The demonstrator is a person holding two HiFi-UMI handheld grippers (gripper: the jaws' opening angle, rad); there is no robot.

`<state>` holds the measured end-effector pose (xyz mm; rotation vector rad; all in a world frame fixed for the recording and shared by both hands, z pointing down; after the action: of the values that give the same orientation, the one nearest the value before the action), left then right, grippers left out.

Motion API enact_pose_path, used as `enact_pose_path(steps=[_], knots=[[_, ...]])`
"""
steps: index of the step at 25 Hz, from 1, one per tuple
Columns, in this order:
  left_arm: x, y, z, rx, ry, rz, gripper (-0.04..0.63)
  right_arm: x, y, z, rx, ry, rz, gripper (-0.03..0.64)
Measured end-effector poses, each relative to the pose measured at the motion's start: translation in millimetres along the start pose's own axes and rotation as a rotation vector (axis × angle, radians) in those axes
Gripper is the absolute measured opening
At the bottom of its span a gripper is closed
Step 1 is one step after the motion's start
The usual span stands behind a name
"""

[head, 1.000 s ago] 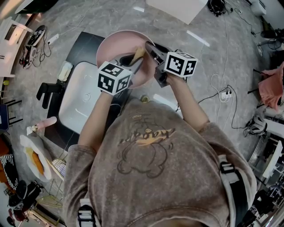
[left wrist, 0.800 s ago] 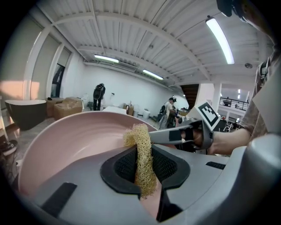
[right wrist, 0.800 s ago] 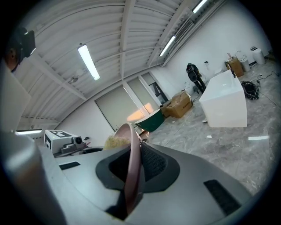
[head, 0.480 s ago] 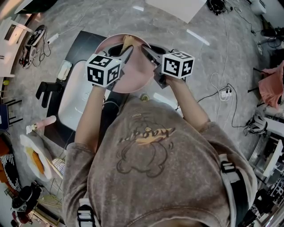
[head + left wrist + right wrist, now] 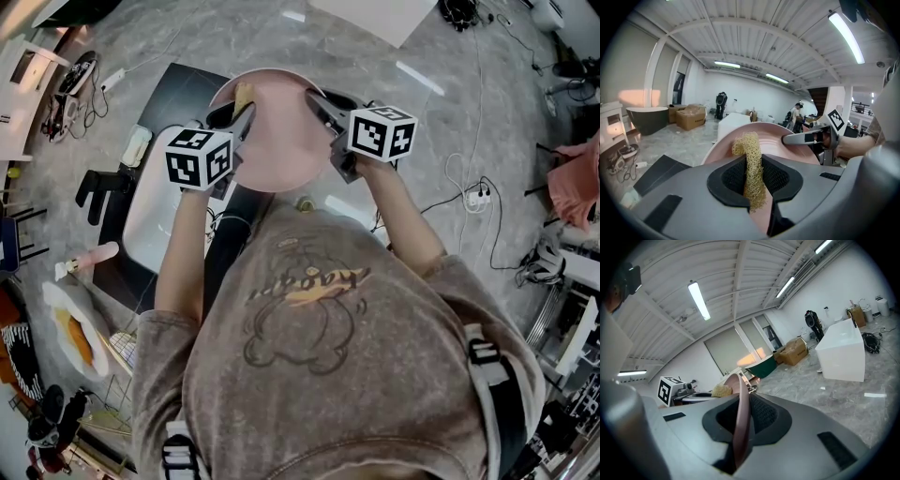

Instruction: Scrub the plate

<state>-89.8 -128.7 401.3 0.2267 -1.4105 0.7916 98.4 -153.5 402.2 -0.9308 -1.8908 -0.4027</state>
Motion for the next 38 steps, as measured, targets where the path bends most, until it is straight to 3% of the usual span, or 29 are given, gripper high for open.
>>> enact_pose_path(steps=[10, 21, 26, 38], knots=[[30.6, 18.9, 1.0, -0.044, 0.061, 0.088, 0.077, -4.9, -2.6, -12.4, 0.038, 0.008, -0.022, 0.028], [15.6, 50.7, -11.0, -0.058, 0.122, -0.013, 0.077, 3.9, -29.3, -32.2, 0.07, -0.008, 0.022, 0.026], [13.2, 71.1, -1.3, -0.124, 0.158, -0.051, 0.077, 27.6, -61.6, -44.1, 0.079, -0.079, 0.08, 0.025], [32.9, 125.4, 20.4, -0.3, 0.252, -0.074, 0.077, 94.6, -149.3, -64.0, 0.059, -0.069, 0.234, 0.025]])
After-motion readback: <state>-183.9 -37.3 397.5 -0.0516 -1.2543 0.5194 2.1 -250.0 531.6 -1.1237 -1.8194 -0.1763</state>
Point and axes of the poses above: the fingertips, and each gripper's own axes: y backward along the fingers, z to its left, x out of its underside, the point moved 6 cm from there along y, backward along the fingers, and after that the axes turned 9 degrees about -z, right-handed, at the moved point
